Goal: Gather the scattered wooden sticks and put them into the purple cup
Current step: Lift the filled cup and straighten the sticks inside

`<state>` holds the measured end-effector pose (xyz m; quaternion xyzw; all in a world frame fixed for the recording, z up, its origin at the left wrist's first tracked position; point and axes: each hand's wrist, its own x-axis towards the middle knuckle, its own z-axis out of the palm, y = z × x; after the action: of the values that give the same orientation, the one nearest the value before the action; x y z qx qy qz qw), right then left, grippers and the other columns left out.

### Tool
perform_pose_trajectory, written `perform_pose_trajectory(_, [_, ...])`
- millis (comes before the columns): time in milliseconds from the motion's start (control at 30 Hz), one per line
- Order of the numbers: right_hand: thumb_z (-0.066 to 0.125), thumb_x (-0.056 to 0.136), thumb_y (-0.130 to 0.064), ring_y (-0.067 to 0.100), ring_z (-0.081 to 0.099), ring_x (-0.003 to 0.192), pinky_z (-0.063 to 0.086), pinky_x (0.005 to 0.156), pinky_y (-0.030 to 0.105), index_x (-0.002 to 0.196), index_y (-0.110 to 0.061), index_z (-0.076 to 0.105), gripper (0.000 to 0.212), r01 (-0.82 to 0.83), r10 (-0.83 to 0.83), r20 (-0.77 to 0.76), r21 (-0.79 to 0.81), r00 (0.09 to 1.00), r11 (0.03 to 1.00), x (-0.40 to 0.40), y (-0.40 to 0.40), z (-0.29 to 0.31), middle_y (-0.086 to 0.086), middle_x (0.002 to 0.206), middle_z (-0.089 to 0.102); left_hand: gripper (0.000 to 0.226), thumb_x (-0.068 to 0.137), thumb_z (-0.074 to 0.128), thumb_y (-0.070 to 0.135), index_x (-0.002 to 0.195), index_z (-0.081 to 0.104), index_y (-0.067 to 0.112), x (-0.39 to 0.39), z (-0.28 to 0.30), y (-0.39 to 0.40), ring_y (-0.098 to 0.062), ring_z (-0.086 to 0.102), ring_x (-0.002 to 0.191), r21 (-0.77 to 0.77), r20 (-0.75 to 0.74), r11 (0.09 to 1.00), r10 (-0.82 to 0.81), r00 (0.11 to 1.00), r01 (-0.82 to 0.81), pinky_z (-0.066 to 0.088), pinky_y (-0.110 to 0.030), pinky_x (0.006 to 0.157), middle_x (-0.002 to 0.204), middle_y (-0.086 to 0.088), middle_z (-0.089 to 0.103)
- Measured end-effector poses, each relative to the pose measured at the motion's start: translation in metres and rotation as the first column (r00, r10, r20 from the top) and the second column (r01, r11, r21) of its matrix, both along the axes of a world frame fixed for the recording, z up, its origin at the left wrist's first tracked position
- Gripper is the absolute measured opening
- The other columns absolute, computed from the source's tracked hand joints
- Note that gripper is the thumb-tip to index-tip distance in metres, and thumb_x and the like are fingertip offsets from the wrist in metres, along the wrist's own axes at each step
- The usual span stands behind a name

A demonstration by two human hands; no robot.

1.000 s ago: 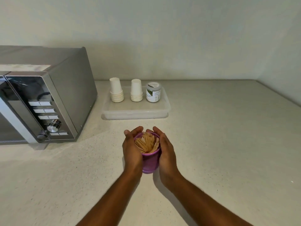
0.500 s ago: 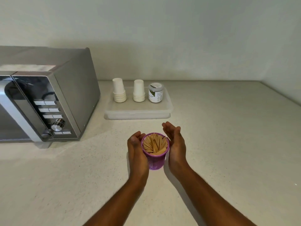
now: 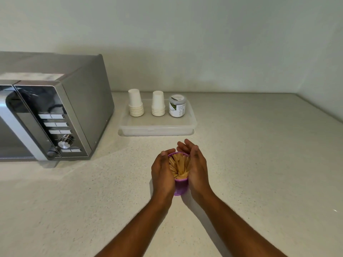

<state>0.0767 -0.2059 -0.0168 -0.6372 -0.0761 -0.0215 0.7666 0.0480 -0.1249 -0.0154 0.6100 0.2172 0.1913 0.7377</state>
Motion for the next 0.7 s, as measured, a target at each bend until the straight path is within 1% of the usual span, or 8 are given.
perform_pose_trajectory(100, [0.031,0.101,-0.054,0.010,0.072,0.109,0.060,0.087,0.022,0.136,-0.020,0.060,0.057,-0.008,0.008,0.007,-0.002,1.000,1.000,-0.0034,0.0027,-0.0007,-0.007,0.119,0.076,0.043,0.107,0.034,0.044,0.108,0.073,0.024,-0.0024,0.0001,-0.0040,-0.014,0.074,0.087,-0.020,0.026,0.998,0.067,0.997,-0.066,0.057,-0.019,0.069,0.094,0.005,0.077])
perform_pose_trajectory(200, [0.028,0.105,-0.046,0.009,0.075,0.102,0.061,0.087,0.025,0.126,-0.022,0.066,0.050,0.012,-0.011,-0.036,0.017,0.999,1.000,-0.0037,0.0035,-0.0019,-0.009,0.109,0.079,0.044,0.105,0.034,0.049,0.112,0.070,0.025,-0.0049,0.0007,-0.0046,-0.015,0.073,0.089,-0.059,0.015,0.996,0.065,0.998,-0.064,0.057,-0.019,0.070,0.097,0.006,0.076])
perform_pose_trajectory(267, [0.029,0.103,-0.048,0.008,0.074,0.103,0.060,0.083,0.018,0.125,-0.020,0.067,0.053,0.017,-0.017,0.000,0.008,1.000,1.000,-0.0019,0.0044,0.0006,-0.012,0.110,0.078,0.044,0.101,0.035,0.055,0.106,0.071,0.030,-0.0045,0.0045,-0.0049,-0.011,0.073,0.088,-0.039,0.055,0.996,0.077,0.996,-0.075,0.057,-0.017,0.069,0.094,0.011,0.077])
perform_pose_trajectory(367, [0.030,0.103,-0.049,0.009,0.074,0.101,0.060,0.079,0.017,0.118,-0.026,0.071,0.049,0.008,-0.006,-0.052,0.031,0.999,1.000,-0.0020,0.0039,0.0000,-0.013,0.105,0.079,0.041,0.105,0.034,0.051,0.105,0.070,0.031,-0.0024,0.0018,-0.0057,-0.015,0.073,0.091,-0.068,0.009,0.995,0.079,0.997,-0.078,0.059,-0.027,0.078,0.098,0.006,0.076])
perform_pose_trajectory(467, [0.030,0.109,-0.042,0.011,0.075,0.100,0.060,0.078,0.018,0.122,-0.018,0.071,0.049,-0.011,0.012,-0.047,0.021,0.999,1.000,0.0003,0.0042,-0.0032,-0.006,0.108,0.079,0.041,0.106,0.036,0.047,0.106,0.071,0.026,-0.0017,-0.0019,-0.0048,-0.020,0.074,0.092,-0.094,0.012,0.993,0.079,0.997,-0.077,0.060,-0.035,0.083,0.099,0.001,0.077])
perform_pose_trajectory(533, [0.033,0.105,-0.047,0.012,0.076,0.099,0.061,0.080,0.020,0.120,-0.020,0.071,0.050,-0.013,0.017,-0.078,0.052,0.997,0.999,-0.0033,0.0038,-0.0057,-0.005,0.107,0.080,0.043,0.106,0.036,0.049,0.107,0.072,0.026,-0.0050,-0.0035,-0.0060,-0.020,0.075,0.092,-0.106,-0.002,0.991,0.080,0.997,-0.080,0.060,-0.035,0.083,0.099,0.001,0.077])
perform_pose_trajectory(633, [0.033,0.097,-0.055,0.011,0.075,0.102,0.058,0.077,0.016,0.121,-0.023,0.070,0.056,-0.023,0.024,-0.036,0.040,0.999,0.999,-0.0007,0.0048,-0.0012,-0.007,0.110,0.079,0.045,0.105,0.034,0.052,0.107,0.072,0.029,-0.0014,0.0003,-0.0029,-0.013,0.075,0.089,-0.058,0.028,0.995,0.082,0.996,-0.081,0.060,-0.026,0.076,0.095,0.008,0.078])
perform_pose_trajectory(700, [0.032,0.094,-0.061,0.018,0.074,0.107,0.060,0.080,0.021,0.123,-0.023,0.069,0.061,-0.052,0.058,-0.085,0.071,0.995,0.996,-0.0014,0.0051,0.0000,-0.003,0.114,0.078,0.046,0.105,0.033,0.053,0.109,0.072,0.028,-0.0018,-0.0014,-0.0008,-0.015,0.074,0.090,-0.076,-0.002,0.995,0.069,0.998,-0.069,0.059,-0.025,0.074,0.096,0.006,0.077])
